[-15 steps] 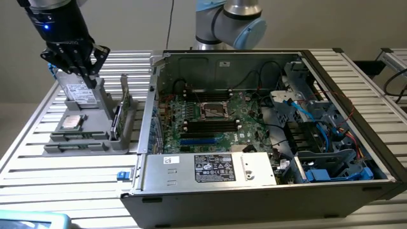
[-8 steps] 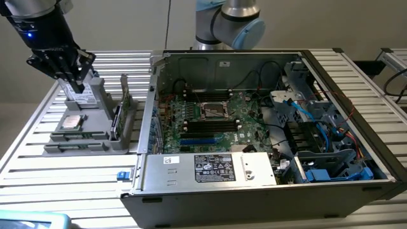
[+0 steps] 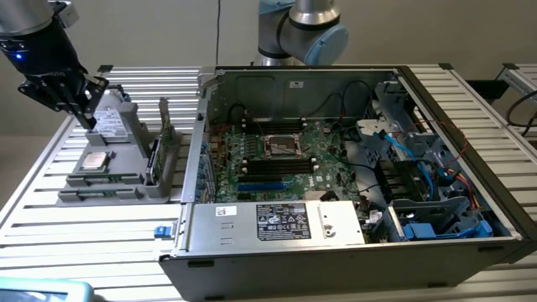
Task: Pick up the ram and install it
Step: 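Reach for the ram, then pick up the ram and move it above insertion slot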
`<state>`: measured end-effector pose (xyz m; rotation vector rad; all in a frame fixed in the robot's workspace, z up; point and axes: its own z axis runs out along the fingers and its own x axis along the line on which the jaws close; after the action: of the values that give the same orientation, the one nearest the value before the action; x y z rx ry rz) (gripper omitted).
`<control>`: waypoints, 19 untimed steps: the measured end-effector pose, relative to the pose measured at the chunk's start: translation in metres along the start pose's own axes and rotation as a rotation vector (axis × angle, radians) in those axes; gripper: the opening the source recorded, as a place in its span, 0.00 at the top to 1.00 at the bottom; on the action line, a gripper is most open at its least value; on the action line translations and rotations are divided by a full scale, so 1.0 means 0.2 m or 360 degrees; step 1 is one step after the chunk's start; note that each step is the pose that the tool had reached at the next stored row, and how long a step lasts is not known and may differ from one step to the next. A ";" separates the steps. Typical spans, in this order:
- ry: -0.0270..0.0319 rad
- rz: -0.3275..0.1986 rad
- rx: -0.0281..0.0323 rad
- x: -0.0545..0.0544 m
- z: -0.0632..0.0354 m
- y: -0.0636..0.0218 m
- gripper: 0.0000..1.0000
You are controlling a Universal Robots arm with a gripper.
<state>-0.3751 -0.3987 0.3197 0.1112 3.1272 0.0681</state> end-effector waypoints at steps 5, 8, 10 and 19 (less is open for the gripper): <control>0.00015 0.0000 0.00018 0.00 0.000 0.000 0.89; 0.00028 0.0000 0.00033 0.00 0.000 0.000 0.89; 0.00030 0.0000 0.00035 0.00 0.000 0.000 0.89; 0.00032 -0.0016 0.00033 0.01 0.003 -0.001 0.89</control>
<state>-0.3772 -0.3987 0.3191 0.0957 3.1296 0.0649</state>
